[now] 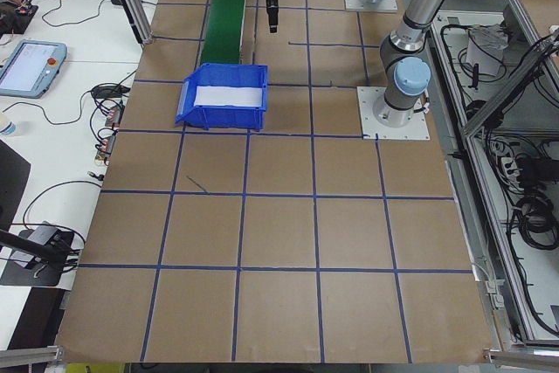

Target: Move block left to right into plate

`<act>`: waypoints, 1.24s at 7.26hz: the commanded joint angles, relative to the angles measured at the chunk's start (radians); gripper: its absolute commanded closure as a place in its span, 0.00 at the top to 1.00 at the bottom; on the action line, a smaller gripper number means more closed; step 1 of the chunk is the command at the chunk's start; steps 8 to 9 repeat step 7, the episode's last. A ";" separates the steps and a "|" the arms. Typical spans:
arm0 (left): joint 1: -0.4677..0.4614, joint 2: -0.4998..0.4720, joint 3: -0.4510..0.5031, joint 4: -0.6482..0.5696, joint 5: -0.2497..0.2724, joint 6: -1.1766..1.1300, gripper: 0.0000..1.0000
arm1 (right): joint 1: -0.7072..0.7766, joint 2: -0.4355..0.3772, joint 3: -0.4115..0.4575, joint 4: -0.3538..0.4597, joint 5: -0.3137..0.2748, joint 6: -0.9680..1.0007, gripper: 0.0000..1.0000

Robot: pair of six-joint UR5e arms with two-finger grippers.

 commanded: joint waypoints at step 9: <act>0.000 0.000 0.000 0.000 -0.001 -0.002 1.00 | -0.014 -0.001 0.003 0.024 0.033 0.200 1.00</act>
